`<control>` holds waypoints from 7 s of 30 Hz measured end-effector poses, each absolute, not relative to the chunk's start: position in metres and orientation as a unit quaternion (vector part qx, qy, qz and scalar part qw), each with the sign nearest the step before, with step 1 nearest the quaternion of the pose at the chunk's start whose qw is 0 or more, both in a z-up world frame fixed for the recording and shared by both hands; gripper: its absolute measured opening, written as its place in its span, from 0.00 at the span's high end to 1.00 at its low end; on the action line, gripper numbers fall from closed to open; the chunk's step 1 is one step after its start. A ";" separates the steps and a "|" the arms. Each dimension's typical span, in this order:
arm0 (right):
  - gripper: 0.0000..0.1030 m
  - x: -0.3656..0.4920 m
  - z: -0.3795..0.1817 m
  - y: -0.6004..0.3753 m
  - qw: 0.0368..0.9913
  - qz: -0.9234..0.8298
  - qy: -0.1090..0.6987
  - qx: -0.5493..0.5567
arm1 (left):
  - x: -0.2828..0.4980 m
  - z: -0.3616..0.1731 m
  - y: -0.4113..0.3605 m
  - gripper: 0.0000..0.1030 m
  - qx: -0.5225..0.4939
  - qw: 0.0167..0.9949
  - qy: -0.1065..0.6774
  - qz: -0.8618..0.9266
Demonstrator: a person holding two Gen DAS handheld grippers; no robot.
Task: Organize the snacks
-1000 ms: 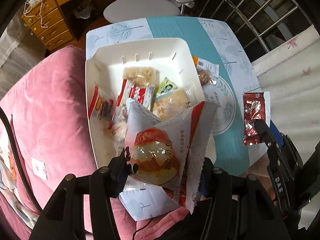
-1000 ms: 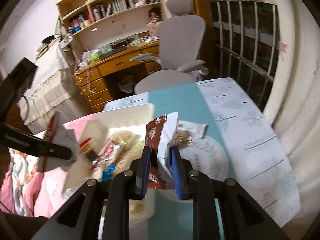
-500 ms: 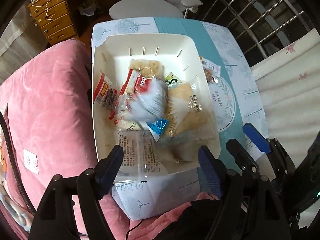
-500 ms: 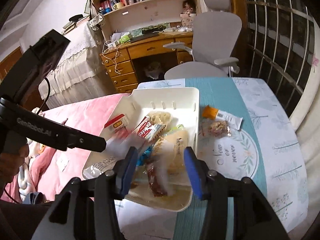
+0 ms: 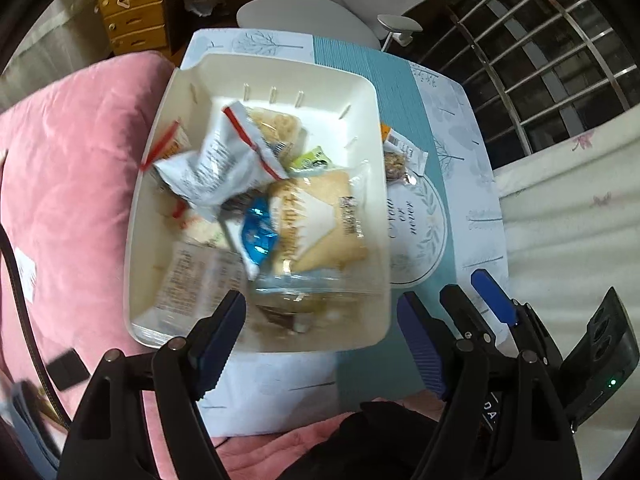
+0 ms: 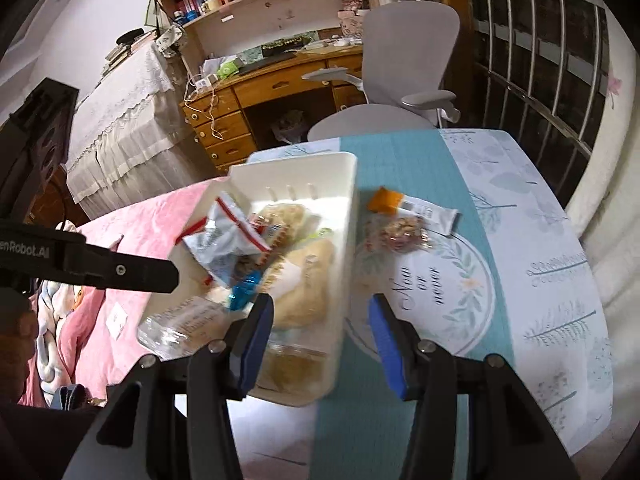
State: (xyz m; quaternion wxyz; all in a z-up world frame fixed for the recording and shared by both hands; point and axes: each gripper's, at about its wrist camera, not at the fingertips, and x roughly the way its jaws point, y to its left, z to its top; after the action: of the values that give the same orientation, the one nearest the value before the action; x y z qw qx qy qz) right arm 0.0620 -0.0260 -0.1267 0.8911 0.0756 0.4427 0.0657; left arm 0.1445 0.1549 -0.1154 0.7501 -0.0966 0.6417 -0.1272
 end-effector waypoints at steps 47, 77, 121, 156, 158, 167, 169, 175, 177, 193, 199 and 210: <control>0.51 0.223 -0.231 -0.203 0.865 0.281 0.406 -0.091 | 0.238 -0.226 -0.031 0.24 -0.353 0.712 0.558 0.240; 0.57 0.272 -0.280 -0.143 0.805 0.402 0.388 -0.199 | 0.275 -0.289 -0.025 0.50 -0.356 0.699 0.557 0.273; 0.60 0.109 -0.168 -0.227 0.816 0.308 0.488 0.031 | 0.110 -0.134 -0.025 0.59 -0.219 0.706 0.667 0.096; 0.60 0.079 -0.136 -0.036 0.863 0.268 0.416 0.102 | 0.091 -0.070 0.139 0.59 -0.100 0.810 0.566 -0.112; 0.59 0.078 -0.141 -0.023 0.865 0.257 0.415 0.119 | 0.095 -0.069 0.152 0.58 -0.088 0.818 0.554 -0.128; 0.44 0.063 -0.165 0.010 0.865 0.167 0.450 0.144 | 0.110 -0.088 0.194 0.36 -0.086 0.805 0.571 -0.137; 0.41 0.057 -0.163 0.008 0.871 0.146 0.446 0.145 | 0.111 -0.090 0.195 0.33 -0.087 0.803 0.571 -0.145; 0.37 0.041 -0.166 -0.008 0.870 0.098 0.457 0.153 | 0.110 -0.100 0.185 0.30 -0.090 0.792 0.584 -0.155; 0.37 0.035 -0.168 -0.015 0.868 0.086 0.463 0.158 | 0.108 -0.102 0.179 0.30 -0.084 0.791 0.586 -0.156; 0.30 0.014 -0.122 -0.118 0.853 0.098 0.492 0.145 | 0.072 -0.066 0.100 0.23 -0.119 0.829 0.534 -0.116; 0.21 -0.001 -0.079 -0.157 0.856 0.112 0.497 0.093 | 0.043 -0.046 0.056 0.13 -0.128 0.849 0.498 -0.122; 0.07 -0.033 -0.046 -0.184 0.824 0.095 0.555 0.065 | -0.015 -0.025 0.014 0.01 -0.056 0.873 0.478 -0.079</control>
State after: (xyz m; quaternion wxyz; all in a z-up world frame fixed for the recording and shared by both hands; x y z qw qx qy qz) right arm -0.0331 -0.1837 -0.0456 0.8236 0.0650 0.5553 0.0952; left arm -0.0154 0.0138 -0.0249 0.8729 -0.0560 0.4783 -0.0790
